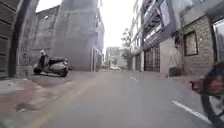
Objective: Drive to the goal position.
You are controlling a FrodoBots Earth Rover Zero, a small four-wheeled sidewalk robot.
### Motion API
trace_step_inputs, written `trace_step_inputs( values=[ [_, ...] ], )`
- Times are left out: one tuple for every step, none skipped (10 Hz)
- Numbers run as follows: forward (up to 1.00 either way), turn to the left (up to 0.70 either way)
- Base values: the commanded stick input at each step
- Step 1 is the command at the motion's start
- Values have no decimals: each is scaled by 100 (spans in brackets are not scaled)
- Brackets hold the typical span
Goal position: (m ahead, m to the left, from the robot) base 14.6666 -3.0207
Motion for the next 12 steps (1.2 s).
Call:
trace_step_inputs(
  values=[
    [100, 6],
    [100, 6],
    [100, 6],
    [100, 6],
    [100, -1],
    [100, -24],
    [100, -34],
    [100, 6],
    [100, 6],
    [100, 6],
    [100, 6],
    [100, 6]
  ],
)
